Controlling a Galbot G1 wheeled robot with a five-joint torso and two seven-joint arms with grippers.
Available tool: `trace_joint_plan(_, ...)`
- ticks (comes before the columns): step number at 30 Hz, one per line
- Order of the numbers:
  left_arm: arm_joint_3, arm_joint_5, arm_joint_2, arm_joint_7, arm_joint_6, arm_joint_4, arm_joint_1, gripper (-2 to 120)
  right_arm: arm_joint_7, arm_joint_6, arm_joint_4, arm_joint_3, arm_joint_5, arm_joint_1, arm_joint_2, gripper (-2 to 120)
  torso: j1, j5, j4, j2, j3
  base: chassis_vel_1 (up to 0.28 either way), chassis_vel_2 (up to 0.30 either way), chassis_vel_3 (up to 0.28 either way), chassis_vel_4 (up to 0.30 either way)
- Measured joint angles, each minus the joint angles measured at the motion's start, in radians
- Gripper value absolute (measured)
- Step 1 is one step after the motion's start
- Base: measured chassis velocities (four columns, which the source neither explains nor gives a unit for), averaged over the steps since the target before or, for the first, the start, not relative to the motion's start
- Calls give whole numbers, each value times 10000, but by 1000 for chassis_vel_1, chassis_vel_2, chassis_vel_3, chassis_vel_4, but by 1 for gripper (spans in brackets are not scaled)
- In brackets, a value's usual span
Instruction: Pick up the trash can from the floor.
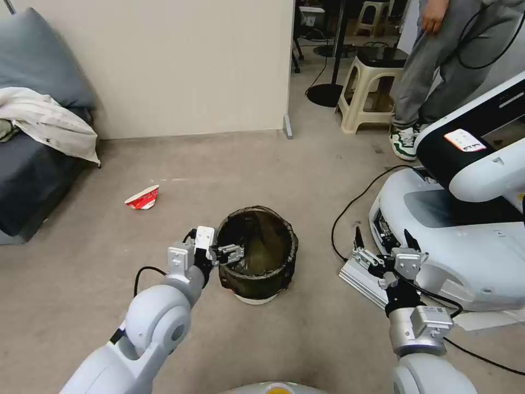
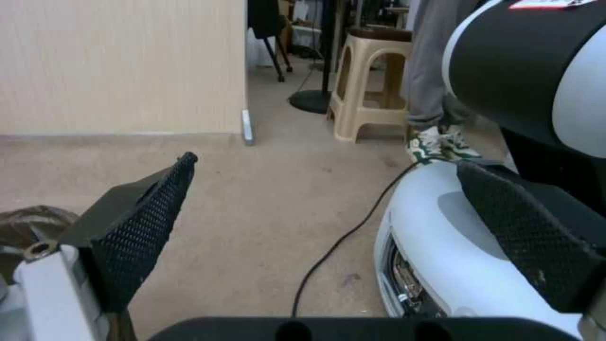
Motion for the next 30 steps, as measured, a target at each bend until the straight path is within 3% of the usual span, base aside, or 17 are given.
trace_joint_plan(9,53,16,-550,-586,16,1086,-489,100,0,95,-322,2,-104,20,-189,100,0,0,0,0,1,0,0,0,0)
trace_joint_plan(30,378,-241,-1112,-742,69,2518,-1160,100,9,171,-715,-20,2,104,-352,100,0,0,0,0,0,0,0,0,0)
